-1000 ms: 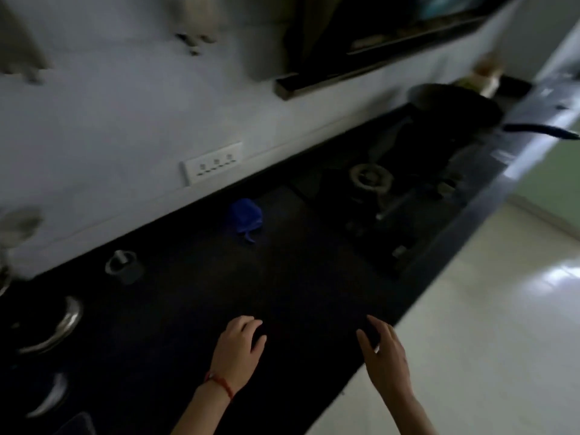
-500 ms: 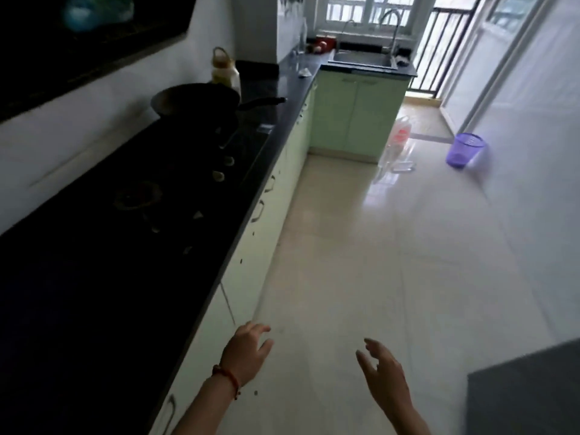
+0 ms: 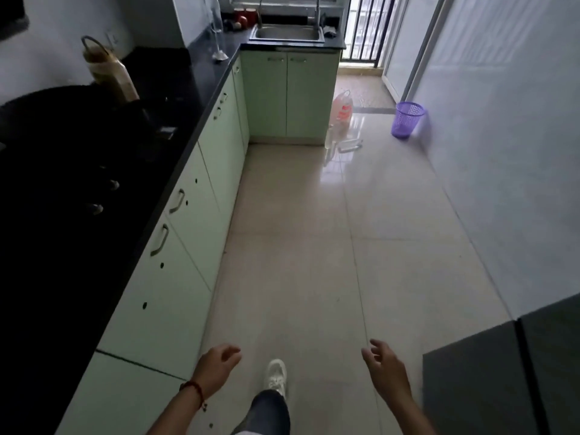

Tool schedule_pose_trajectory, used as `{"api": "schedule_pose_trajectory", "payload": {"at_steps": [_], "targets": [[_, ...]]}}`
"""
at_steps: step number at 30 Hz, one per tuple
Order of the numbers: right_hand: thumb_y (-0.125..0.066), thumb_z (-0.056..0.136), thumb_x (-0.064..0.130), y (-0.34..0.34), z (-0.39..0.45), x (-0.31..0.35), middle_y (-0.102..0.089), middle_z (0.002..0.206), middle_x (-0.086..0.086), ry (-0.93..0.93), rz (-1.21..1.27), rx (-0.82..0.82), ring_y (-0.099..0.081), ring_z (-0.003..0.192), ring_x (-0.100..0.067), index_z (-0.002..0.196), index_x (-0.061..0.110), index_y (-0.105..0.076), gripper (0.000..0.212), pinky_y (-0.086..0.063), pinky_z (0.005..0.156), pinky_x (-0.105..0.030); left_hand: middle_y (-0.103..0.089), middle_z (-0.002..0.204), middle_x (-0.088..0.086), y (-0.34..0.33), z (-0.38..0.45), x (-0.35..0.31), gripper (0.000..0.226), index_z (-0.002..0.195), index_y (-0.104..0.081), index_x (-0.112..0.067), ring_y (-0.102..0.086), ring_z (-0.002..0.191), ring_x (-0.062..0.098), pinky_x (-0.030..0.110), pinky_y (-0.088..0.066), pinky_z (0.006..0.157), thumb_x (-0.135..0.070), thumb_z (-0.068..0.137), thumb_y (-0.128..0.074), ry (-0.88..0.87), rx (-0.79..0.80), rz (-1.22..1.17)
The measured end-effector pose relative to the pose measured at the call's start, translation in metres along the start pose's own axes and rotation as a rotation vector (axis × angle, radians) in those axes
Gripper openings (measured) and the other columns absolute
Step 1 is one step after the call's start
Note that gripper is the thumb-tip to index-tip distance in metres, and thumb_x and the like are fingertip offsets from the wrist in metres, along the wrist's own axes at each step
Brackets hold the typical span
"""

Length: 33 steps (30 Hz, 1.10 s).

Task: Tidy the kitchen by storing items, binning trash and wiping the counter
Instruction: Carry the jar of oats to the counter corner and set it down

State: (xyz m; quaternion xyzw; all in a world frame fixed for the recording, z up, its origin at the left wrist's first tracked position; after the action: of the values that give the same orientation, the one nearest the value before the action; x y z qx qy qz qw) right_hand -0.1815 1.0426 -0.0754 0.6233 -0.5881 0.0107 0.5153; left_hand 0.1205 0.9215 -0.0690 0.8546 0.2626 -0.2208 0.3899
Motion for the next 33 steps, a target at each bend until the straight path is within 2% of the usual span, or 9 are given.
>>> {"api": "schedule_pose_trajectory", "payload": {"at_steps": [5,8,10,13,15,19,23,26,33], "targets": [[-0.053,0.09,0.026,0.009,0.099,0.051,-0.06,0.123,-0.015,0.017,-0.023,0.053,-0.058,0.11,-0.028,0.127,0.008,-0.05,0.041,-0.044,0.09,-0.033,-0.068,0.106,0.018,0.011,0.082,-0.028,0.022,0.102,-0.065,0.002,-0.058,0.091,0.017,0.021,-0.037,0.078,-0.009,0.085,-0.059,0.063,-0.057,-0.084],[-0.052,0.091,0.026,0.02,0.156,0.081,-0.059,0.124,-0.016,-0.01,-0.051,0.077,-0.057,0.111,-0.028,0.128,0.008,-0.049,0.041,-0.043,0.092,-0.035,-0.067,0.102,0.017,0.02,0.132,-0.057,0.017,0.098,-0.067,-0.001,-0.055,0.089,0.016,0.022,-0.036,0.077,-0.009,0.086,-0.058,0.111,-0.043,-0.114],[-0.052,0.091,0.026,0.03,0.187,0.097,-0.059,0.124,-0.016,-0.043,-0.066,0.085,-0.056,0.111,-0.028,0.128,0.008,-0.049,0.041,-0.043,0.092,-0.035,-0.067,0.098,0.016,0.024,0.166,-0.081,0.009,0.087,-0.067,-0.01,-0.059,0.091,0.021,0.025,-0.04,0.078,-0.01,0.086,-0.057,0.14,-0.016,-0.125],[-0.052,0.091,0.025,0.048,0.233,0.113,-0.059,0.124,-0.016,-0.099,-0.062,0.075,-0.057,0.11,-0.028,0.127,0.008,-0.05,0.039,-0.043,0.09,-0.033,-0.068,0.098,0.018,0.029,0.221,-0.126,0.011,0.09,-0.066,-0.006,-0.062,0.097,0.031,0.032,-0.045,0.083,-0.012,0.087,-0.056,0.166,0.035,-0.145],[-0.051,0.092,0.024,0.059,0.261,0.12,-0.059,0.124,-0.017,-0.138,-0.058,0.069,-0.056,0.11,-0.029,0.126,0.007,-0.049,0.039,-0.043,0.089,-0.033,-0.066,0.094,0.016,0.033,0.254,-0.165,0.012,0.089,-0.066,-0.007,-0.06,0.088,0.025,0.029,-0.042,0.076,-0.012,0.087,-0.054,0.152,0.062,-0.141],[-0.051,0.092,0.024,0.08,0.317,0.131,-0.059,0.124,-0.018,-0.209,-0.044,0.048,-0.055,0.111,-0.03,0.127,0.006,-0.049,0.039,-0.043,0.09,-0.033,-0.062,0.089,0.011,0.037,0.322,-0.247,0.026,0.105,-0.062,0.002,-0.056,0.082,0.021,0.025,-0.038,0.073,-0.015,0.089,-0.052,0.121,0.086,-0.188],[-0.052,0.091,0.023,0.096,0.391,0.146,-0.06,0.123,-0.018,-0.263,-0.056,0.058,-0.055,0.111,-0.031,0.125,0.005,-0.051,0.039,-0.042,0.091,-0.034,-0.059,0.081,0.007,0.038,0.395,-0.31,0.023,0.103,-0.061,-0.001,-0.054,0.07,0.017,0.023,-0.04,0.059,-0.016,0.09,-0.051,0.118,0.084,-0.232],[-0.051,0.091,0.023,0.108,0.455,0.169,-0.06,0.124,-0.018,-0.251,-0.079,0.102,-0.055,0.112,-0.031,0.125,0.005,-0.051,0.039,-0.042,0.09,-0.033,-0.057,0.074,0.004,0.042,0.442,-0.347,0.012,0.091,-0.058,-0.008,-0.05,0.061,0.011,0.018,-0.038,0.049,-0.016,0.091,-0.049,0.175,0.06,-0.303],[-0.049,0.093,0.027,0.132,0.6,0.274,-0.057,0.127,-0.016,-0.142,-0.176,0.248,-0.054,0.114,-0.03,0.128,0.007,-0.047,0.041,-0.042,0.092,-0.033,-0.057,0.072,0.005,0.067,0.511,-0.382,0.017,0.076,-0.056,-0.012,-0.052,0.063,0.016,0.025,-0.036,0.056,-0.016,0.091,-0.048,0.381,-0.061,-0.502]]}}
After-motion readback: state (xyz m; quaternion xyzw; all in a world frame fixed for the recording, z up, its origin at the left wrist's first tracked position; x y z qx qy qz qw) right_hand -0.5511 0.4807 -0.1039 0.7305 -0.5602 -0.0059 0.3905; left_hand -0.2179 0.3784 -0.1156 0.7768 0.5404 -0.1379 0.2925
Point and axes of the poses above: each hand's wrist, its own z-axis towards the middle knuckle, its own y-axis out of the back of the hand, x = y × z, the point moved 1 cm from there along z, towards the middle knuckle
